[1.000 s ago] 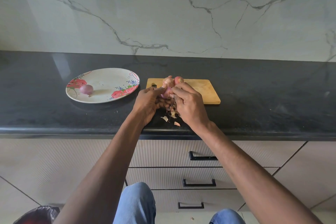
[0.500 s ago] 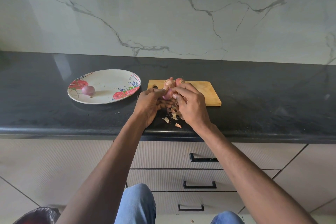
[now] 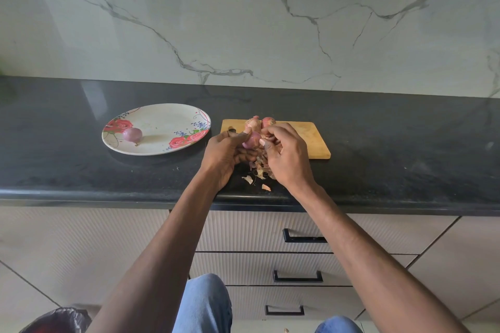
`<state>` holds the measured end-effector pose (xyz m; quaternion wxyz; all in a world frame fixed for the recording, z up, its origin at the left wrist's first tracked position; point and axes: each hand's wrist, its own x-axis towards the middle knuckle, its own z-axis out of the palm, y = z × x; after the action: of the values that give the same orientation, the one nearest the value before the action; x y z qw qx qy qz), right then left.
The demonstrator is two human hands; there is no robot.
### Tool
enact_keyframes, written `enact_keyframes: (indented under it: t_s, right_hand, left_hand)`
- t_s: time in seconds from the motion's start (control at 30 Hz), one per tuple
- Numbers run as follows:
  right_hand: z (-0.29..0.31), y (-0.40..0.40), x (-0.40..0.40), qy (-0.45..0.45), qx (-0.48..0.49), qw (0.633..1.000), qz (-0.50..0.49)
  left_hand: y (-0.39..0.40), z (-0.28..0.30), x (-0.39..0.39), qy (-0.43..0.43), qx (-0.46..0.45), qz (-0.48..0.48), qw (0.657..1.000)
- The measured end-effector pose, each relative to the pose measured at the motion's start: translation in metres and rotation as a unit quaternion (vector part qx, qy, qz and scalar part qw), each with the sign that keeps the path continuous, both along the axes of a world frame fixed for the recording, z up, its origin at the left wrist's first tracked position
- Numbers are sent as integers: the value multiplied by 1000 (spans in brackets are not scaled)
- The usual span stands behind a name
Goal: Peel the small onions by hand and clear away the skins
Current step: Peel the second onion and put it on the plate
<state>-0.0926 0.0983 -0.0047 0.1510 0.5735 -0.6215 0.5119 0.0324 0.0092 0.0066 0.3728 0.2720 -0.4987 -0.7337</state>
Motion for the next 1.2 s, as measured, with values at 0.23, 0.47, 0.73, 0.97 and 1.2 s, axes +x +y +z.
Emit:
enact_keyframes:
  t_s: [0.23, 0.47, 0.73, 0.97, 1.2]
  right_hand:
    - [-1, -1, -1, 35, -4, 999, 2]
    - [-8, -6, 6, 110, 46, 992, -44]
    - [-6, -2, 11, 130, 60, 990, -9]
    - [-1, 0, 6, 31, 8, 999, -31]
    - [-1, -1, 1, 9, 7, 999, -33]
  left_hand:
    - [1, -1, -2, -12, -11, 7, 1000]
    - [3, 1, -3, -14, -23, 1, 1000]
    - [-6, -2, 0, 74, 78, 10, 994]
    - [-4, -2, 2, 94, 66, -34, 993]
    - [1, 0, 1, 94, 19, -81, 992]
